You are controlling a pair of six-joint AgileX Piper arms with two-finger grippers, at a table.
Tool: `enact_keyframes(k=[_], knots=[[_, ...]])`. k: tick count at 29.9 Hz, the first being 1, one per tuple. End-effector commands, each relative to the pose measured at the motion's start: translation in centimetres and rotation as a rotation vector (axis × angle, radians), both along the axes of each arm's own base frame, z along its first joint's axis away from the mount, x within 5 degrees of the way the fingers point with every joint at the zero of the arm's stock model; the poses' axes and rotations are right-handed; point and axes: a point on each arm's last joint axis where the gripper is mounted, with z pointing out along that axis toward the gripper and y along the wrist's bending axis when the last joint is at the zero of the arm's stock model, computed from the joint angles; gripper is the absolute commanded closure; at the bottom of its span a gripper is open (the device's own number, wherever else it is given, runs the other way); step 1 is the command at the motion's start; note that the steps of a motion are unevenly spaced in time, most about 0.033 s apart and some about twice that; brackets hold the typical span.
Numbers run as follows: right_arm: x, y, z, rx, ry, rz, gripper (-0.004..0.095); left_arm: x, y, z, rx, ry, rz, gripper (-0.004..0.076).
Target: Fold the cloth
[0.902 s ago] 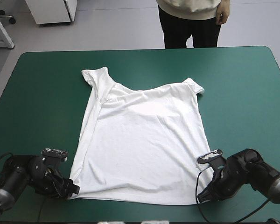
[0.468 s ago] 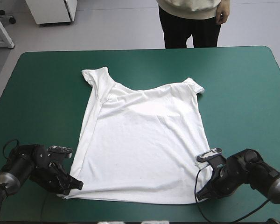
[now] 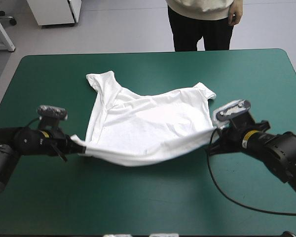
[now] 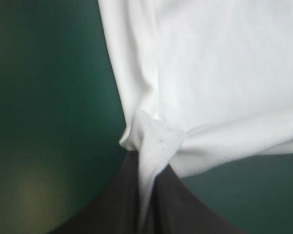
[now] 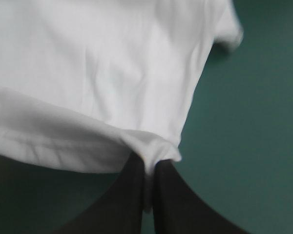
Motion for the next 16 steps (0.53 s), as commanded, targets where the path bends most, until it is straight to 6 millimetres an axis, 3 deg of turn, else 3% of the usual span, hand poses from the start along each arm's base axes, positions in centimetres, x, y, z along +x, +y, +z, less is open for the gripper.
enact_keyframes(k=[1,7,11,16], knots=[[1.0,-0.2,7.4,0.020,-0.341,0.002,0.0921,1.1,-0.2,8.1,-0.042,-0.370,0.006,0.0733],[1.4,-0.9,17.6,0.018,-0.700,-0.050,0.0921,0.8,0.0,19.8,-0.084,-0.831,0.025,0.0733],[0.1,-1.5,23.9,0.065,-0.924,-0.063,0.0921,-0.7,0.3,25.6,-0.115,-1.087,0.041,0.0733],[-2.3,-2.5,29.3,0.146,-1.154,-0.073,0.0926,-3.3,0.7,30.8,-0.150,-1.336,0.057,0.0733]])
